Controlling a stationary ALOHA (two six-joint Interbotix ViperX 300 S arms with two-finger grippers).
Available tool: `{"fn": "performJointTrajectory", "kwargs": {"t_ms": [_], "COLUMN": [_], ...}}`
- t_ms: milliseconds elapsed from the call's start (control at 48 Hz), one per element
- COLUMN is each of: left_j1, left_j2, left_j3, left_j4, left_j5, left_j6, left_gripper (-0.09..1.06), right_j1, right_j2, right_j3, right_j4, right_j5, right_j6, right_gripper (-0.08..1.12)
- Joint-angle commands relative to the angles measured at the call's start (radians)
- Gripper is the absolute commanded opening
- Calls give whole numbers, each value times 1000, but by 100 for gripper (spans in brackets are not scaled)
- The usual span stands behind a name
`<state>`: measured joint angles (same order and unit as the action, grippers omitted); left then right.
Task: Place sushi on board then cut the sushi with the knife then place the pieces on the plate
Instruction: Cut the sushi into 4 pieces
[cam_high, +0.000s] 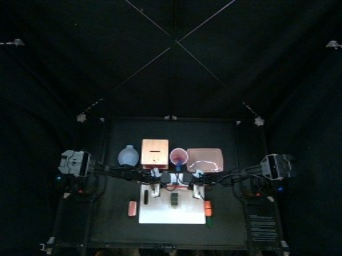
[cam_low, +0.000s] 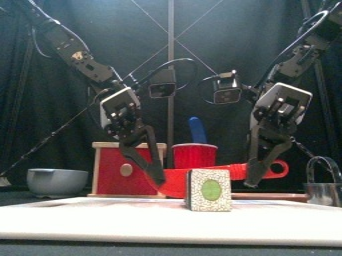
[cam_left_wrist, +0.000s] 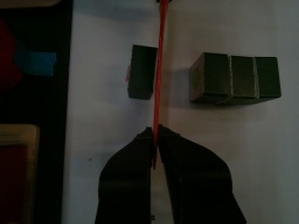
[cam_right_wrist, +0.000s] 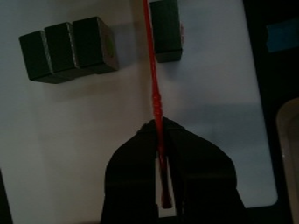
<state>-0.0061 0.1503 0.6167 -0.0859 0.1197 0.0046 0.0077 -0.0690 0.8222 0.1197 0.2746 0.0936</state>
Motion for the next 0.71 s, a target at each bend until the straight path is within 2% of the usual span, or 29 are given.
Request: {"fn": "performJointTrajectory", "kwargs": {"t_ms": [21,188,396,521,708], "left_j1": [3,-15,-92,-121,-132], "left_j2": [-58,-132,-160,-146,-114], "left_j3": [-18,-20,-21,-25,-28], "left_j4": [3,26,26,15,-20], "left_j5": [35,97,107,114,114], "left_j6": [-2,-3,-3,-5,-6], "left_gripper": [46,46,46,46,46], "right_j1": [6,29,74,103,130], "right_j2": [-80,-143,-156,-141,-115], "right_j3": [-35,-66,-69,-71,-71], "right_j4": [2,8,38,63,101], "right_j5": [66,143,153,152,141], "right_j6": [3,3,14,15,15], "right_gripper": [29,29,29,29,29]}}
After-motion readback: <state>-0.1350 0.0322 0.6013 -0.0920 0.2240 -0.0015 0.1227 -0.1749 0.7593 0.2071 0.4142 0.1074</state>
